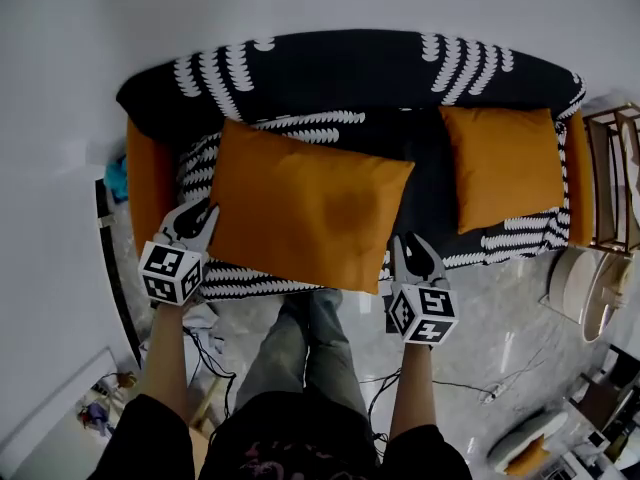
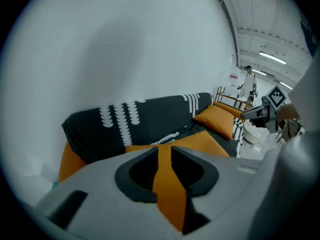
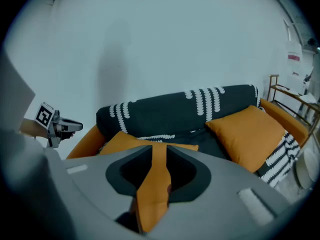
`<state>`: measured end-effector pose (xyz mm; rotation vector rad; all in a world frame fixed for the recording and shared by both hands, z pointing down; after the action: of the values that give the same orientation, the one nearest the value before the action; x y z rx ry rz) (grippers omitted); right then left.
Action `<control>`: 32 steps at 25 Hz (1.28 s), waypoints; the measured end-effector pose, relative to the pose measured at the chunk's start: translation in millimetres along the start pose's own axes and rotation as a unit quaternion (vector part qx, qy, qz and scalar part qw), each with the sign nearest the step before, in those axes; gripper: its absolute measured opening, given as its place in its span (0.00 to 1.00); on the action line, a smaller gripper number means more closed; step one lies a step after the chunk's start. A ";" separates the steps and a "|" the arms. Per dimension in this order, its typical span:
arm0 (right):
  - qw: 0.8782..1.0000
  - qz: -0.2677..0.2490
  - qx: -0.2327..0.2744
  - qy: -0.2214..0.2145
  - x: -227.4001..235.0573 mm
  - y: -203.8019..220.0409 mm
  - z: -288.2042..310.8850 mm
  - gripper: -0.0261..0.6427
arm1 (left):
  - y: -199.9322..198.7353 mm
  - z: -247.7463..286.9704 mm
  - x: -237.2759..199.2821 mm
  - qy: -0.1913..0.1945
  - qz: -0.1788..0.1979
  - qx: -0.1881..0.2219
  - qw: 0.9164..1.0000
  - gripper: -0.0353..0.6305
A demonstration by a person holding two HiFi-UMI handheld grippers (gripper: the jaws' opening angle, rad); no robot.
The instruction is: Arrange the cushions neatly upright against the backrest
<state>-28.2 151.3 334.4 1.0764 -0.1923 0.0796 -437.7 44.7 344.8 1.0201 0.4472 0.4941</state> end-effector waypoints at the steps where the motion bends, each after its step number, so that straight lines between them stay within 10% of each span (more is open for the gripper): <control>1: 1.000 0.005 -0.010 0.000 4.3 10.5 9.9 0.20 | 12.7 9.0 -5.3 -0.001 -0.004 -0.013 1.000 0.20; 16: 0.986 0.063 -0.156 -0.007 56.7 135.0 112.8 0.59 | 143.6 105.5 -53.1 -0.012 -0.028 -0.147 0.989 0.55; 32: 0.974 0.070 -0.214 -0.009 55.0 192.4 158.3 0.47 | 182.1 153.7 -64.2 0.034 -0.020 -0.207 0.977 0.43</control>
<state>-23.3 101.4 584.5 0.6321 -0.2881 0.1476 -434.8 -19.5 583.0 0.5922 0.4036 0.5603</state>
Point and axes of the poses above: the fingertips, and each gripper's own axes: z forward along the fingers, x to its right, y out of its underside, the point moved 10 cm from there along -z, backward along the fingers, and after that the axes turned 15 degrees about x, right-handed, at the moved point
